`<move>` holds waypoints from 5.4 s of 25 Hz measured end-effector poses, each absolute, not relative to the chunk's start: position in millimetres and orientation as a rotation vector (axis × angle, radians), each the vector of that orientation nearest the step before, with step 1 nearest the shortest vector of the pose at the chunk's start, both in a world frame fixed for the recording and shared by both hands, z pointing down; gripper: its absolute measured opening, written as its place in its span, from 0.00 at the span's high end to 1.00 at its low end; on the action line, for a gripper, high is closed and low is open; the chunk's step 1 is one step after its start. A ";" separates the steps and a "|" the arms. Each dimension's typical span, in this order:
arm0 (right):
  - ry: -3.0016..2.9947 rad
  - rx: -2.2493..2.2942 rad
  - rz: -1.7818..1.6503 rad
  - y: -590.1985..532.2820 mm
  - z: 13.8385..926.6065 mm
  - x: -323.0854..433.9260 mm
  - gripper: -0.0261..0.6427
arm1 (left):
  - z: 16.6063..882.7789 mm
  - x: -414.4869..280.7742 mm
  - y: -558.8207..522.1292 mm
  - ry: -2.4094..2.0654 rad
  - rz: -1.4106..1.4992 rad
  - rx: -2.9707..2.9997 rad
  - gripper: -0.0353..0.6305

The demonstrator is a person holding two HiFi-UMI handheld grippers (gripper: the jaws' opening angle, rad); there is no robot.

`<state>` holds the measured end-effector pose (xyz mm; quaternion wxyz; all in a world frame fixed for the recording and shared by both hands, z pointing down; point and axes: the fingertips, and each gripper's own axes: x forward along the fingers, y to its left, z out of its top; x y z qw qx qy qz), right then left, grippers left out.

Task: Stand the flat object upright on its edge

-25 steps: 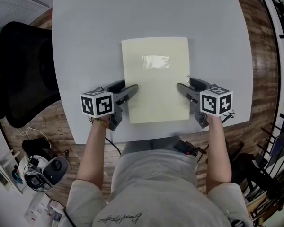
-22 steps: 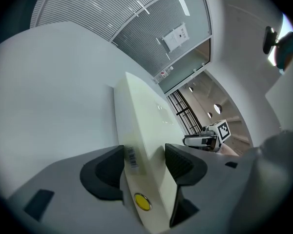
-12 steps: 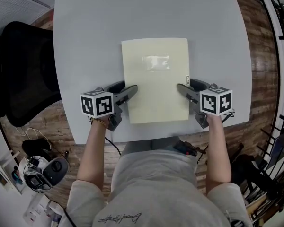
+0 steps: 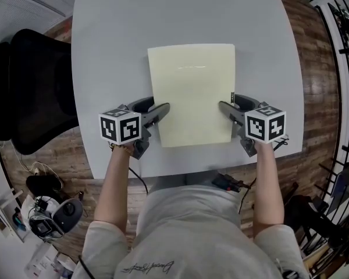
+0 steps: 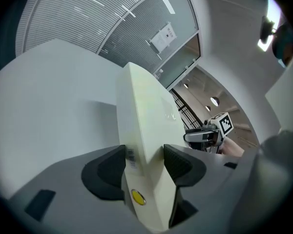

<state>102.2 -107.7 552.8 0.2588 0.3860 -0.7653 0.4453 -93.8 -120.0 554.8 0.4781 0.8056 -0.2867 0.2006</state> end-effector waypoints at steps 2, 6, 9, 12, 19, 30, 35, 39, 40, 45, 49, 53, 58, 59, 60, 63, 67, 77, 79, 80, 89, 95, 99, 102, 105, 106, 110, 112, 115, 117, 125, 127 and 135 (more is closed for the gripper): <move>-2.091 1.061 1.170 -115.3 545.1 103.4 0.61 | 547.3 -92.6 -127.3 -0.710 0.491 1.996 0.56; -2.124 1.086 1.107 -128.8 531.6 106.6 0.61 | 534.0 -89.8 -140.3 -0.743 0.483 2.049 0.56; -2.145 1.108 1.046 -138.4 522.0 108.1 0.62 | 525.2 -88.4 -147.9 -0.777 0.480 2.090 0.57; -2.176 1.132 0.964 -150.6 509.6 108.5 0.62 | 515.3 -88.2 -157.5 -0.810 0.472 2.132 0.57; -2.240 1.167 0.800 -176.5 488.8 108.2 0.62 | 492.1 -88.1 -180.7 -0.903 0.507 2.265 0.57; -2.256 1.255 0.627 -210.1 479.3 112.2 0.63 | 480.1 -83.1 -213.1 -1.025 0.550 2.388 0.58; -2.262 1.276 0.594 -221.6 477.7 111.3 0.64 | 474.6 -83.9 -223.5 -1.068 0.558 2.445 0.58; -2.261 1.306 0.560 -225.5 478.5 113.9 0.64 | 474.4 -81.1 -229.1 -1.099 0.568 2.485 0.58; -2.259 1.313 0.556 -226.3 478.7 114.3 0.64 | 474.8 -80.7 -230.4 -1.106 0.565 2.488 0.58; -2.258 1.319 0.549 -225.8 478.3 114.4 0.64 | 474.4 -80.4 -231.1 -1.140 0.533 2.516 0.58; -2.267 1.328 0.542 -222.6 477.2 115.0 0.64 | 473.2 -80.1 -228.1 -1.149 0.530 2.526 0.58; -2.270 1.324 0.539 -217.5 477.0 114.7 0.64 | 472.7 -80.7 -222.3 -1.164 0.523 2.523 0.58; -2.271 1.311 0.548 -212.1 477.3 113.6 0.64 | 472.7 -81.9 -215.9 -1.173 0.532 2.517 0.58; -2.271 1.311 0.548 -210.8 477.1 113.9 0.64 | 472.5 -81.6 -214.6 -1.173 0.536 2.518 0.58; -2.272 1.312 0.548 -209.0 476.8 114.3 0.64 | 472.1 -81.2 -212.9 -1.172 0.539 2.520 0.58; -2.275 1.313 0.548 -201.9 476.5 116.3 0.64 | 471.8 -79.3 -206.3 -1.173 0.551 2.525 0.58; -2.277 1.304 0.552 -193.3 478.3 114.7 0.64 | 473.0 -80.8 -198.7 -1.175 0.564 2.532 0.58; -2.271 1.293 0.560 -170.1 480.1 118.5 0.64 | 473.1 -77.4 -176.5 -1.188 0.598 2.557 0.58; -2.273 1.292 0.560 -167.1 479.6 119.9 0.64 | 472.3 -76.0 -172.9 -1.193 0.599 2.561 0.58; -2.275 1.291 0.559 -165.7 479.5 120.7 0.64 | 472.2 -75.2 -171.2 -1.193 0.600 2.562 0.58; -2.271 1.291 0.557 -159.2 479.8 121.3 0.64 | 472.8 -75.2 -163.4 -1.177 0.613 2.565 0.59; -2.279 1.275 0.540 -160.0 478.4 120.8 0.64 | 471.1 -75.5 -163.6 -1.171 0.627 2.571 0.58; -2.286 1.269 0.510 -158.8 477.9 121.4 0.64 | 470.6 -74.8 -162.6 -1.167 0.662 2.591 0.57; -2.284 1.272 0.506 -159.4 478.6 120.7 0.63 | 471.3 -75.5 -162.8 -1.169 0.676 2.590 0.57; -2.283 1.273 0.501 -159.2 478.5 121.1 0.63 | 471.5 -75.1 -162.4 -1.169 0.687 2.591 0.56; -2.283 1.274 0.500 -159.0 478.6 121.3 0.63 | 471.7 -75.0 -162.2 -1.170 0.689 2.591 0.56; -2.282 1.285 0.508 -158.7 479.3 121.5 0.63 | 472.7 -75.0 -161.5 -1.171 0.694 2.588 0.55; -2.281 1.287 0.512 -158.6 479.0 121.8 0.63 | 472.5 -75.3 -162.0 -1.173 0.686 2.582 0.55; -2.283 1.286 0.512 -159.2 479.3 121.6 0.63 | 472.2 -76.0 -163.9 -1.181 0.675 2.579 0.55; -2.284 1.290 0.511 -160.1 479.2 122.3 0.62 | 471.9 -74.9 -164.7 -1.181 0.672 2.579 0.56; -2.285 1.297 0.507 -162.2 479.7 123.6 0.62 | 472.7 -73.7 -166.7 -1.183 0.672 2.572 0.55; -2.282 1.301 0.503 -162.4 479.3 123.4 0.62 | 472.1 -74.3 -167.1 -1.186 0.664 2.573 0.55; -2.275 1.309 0.503 -160.2 479.4 124.1 0.60 | 471.8 -75.3 -165.6 -1.186 0.656 2.568 0.53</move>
